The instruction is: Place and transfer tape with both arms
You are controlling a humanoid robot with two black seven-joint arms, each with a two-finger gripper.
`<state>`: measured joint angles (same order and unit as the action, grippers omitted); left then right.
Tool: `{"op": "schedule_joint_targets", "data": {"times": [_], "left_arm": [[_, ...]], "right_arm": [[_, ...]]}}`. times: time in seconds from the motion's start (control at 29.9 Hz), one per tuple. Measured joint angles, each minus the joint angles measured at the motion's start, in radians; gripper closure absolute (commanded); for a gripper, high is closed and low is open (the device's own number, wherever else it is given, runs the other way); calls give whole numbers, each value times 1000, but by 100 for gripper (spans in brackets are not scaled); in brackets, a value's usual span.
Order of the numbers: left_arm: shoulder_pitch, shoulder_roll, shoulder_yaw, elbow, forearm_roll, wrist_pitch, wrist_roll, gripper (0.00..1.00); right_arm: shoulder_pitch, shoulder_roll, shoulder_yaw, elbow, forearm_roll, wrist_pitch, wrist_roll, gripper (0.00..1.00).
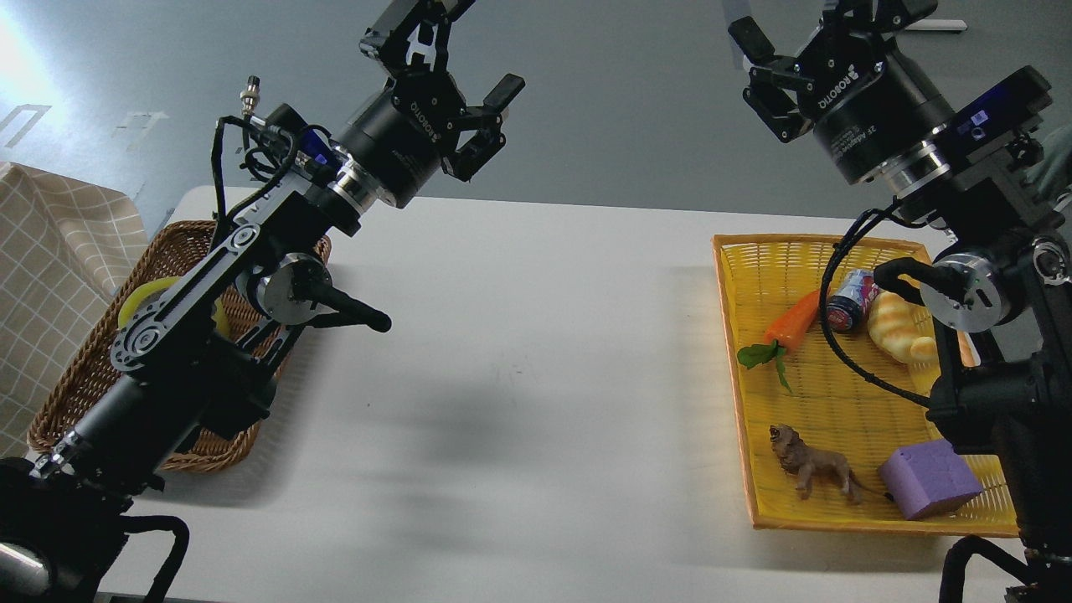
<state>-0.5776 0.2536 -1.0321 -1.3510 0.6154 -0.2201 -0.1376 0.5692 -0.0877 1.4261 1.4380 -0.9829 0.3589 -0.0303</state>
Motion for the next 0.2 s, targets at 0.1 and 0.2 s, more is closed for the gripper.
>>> {"op": "schedule_joint_targets", "data": {"times": [0.1,0.2], "left_arm": [[43,-18,-36,-7,13,-4,6,2],[59,-21,-47,-10,39,-7,11,2]], "right_arm": [[1,29,-4,1,0,-1,-1,0],[0,39,-9,8,-1,0,5,0]]}}
